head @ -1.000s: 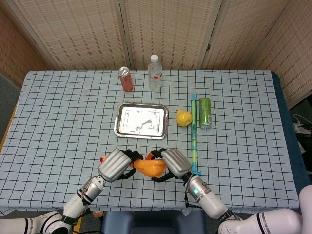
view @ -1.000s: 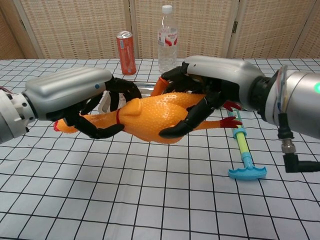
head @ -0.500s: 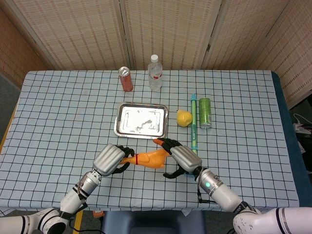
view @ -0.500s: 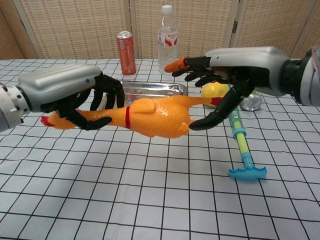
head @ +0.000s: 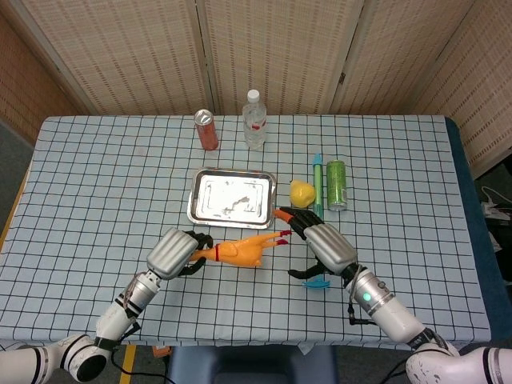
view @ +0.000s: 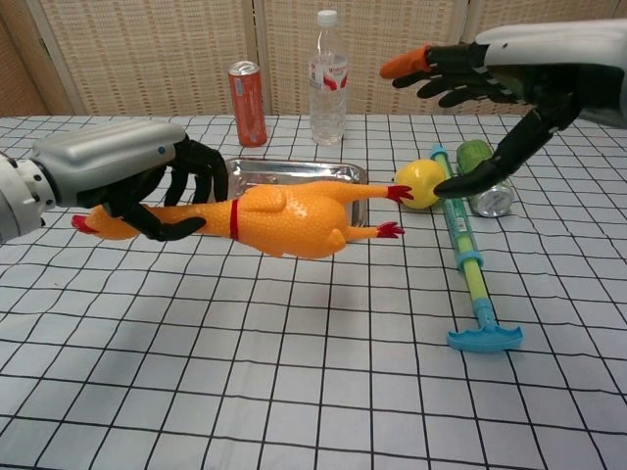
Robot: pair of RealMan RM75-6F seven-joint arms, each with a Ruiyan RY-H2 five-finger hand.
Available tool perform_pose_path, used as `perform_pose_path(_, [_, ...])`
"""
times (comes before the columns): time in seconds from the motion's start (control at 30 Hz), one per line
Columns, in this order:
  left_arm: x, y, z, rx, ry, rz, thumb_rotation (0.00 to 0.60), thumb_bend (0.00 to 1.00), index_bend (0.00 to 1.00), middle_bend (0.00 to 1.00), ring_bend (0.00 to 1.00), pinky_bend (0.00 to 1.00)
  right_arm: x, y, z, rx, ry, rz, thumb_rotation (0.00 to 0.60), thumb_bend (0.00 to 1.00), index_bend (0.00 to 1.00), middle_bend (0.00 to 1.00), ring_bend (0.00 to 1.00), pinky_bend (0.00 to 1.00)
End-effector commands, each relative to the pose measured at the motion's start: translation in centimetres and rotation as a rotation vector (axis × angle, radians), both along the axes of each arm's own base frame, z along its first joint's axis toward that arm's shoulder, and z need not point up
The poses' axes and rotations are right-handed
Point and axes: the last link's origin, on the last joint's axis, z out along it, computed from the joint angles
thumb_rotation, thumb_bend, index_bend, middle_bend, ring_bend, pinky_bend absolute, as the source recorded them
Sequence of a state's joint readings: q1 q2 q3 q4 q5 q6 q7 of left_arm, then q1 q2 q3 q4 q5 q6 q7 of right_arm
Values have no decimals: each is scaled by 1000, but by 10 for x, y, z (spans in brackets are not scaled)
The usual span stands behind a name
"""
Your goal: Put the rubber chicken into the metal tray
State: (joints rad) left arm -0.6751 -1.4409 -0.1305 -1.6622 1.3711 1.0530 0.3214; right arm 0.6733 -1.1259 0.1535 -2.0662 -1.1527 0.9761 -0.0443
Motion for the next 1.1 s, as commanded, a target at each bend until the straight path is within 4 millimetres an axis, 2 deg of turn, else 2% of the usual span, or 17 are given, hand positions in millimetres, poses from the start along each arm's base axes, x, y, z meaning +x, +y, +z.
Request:
perform_pose_path(0.03, [-2, 23, 1, 8, -24, 35, 600, 707, 847, 772, 607, 737, -21, 1, 17, -61, 38, -13, 600, 129, 0, 0, 0, 0])
perform_pose_path(0.2, [1, 65, 4, 31, -107, 80, 600, 706, 847, 774, 610, 739, -46, -6, 24, -66, 110, -45, 600, 128, 0, 0, 0, 0])
perform_pose_path(0.37, [4, 103, 0, 21, -194, 136, 600, 709, 847, 779, 611, 740, -60, -17, 26, -78, 132, -72, 600, 128, 0, 0, 0, 0])
perform_pose_path(0.47, [5, 119, -10, 2, -187, 147, 600, 709, 847, 778, 612, 739, -66, -23, 25, -82, 133, -83, 600, 128, 0, 0, 0, 0])
perform_pose_path(0.7, [4, 137, -34, 44, -74, 86, 600, 670, 820, 764, 611, 719, -79, -32, 25, -63, 129, -118, 600, 129, 0, 0, 0, 0])
perform_pose_path(0.77, [0, 140, -40, 36, -67, 99, 600, 637, 727, 710, 593, 689, -83, -34, 27, -68, 133, -123, 600, 128, 0, 0, 0, 0])
perform_pose_path(0.83, [-5, 141, -44, 11, -63, 117, 600, 592, 548, 589, 531, 638, -85, -35, 28, -71, 131, -129, 600, 128, 0, 0, 0, 0])
perform_pose_path(0.87, [-7, 142, -46, -3, -64, 126, 600, 568, 400, 483, 463, 596, -86, -35, 29, -71, 130, -131, 600, 128, 0, 0, 0, 0])
perform_pose_path(0.97, [-7, 145, -47, -19, -74, 128, 600, 554, 173, 293, 307, 504, -89, -35, 29, -64, 139, -131, 600, 129, 0, 0, 0, 0])
perform_pose_path(1.1, [-6, 145, -45, -36, -119, 124, 600, 512, 17, 115, 118, 368, -90, -32, 31, -68, 155, -121, 600, 128, 0, 0, 0, 0])
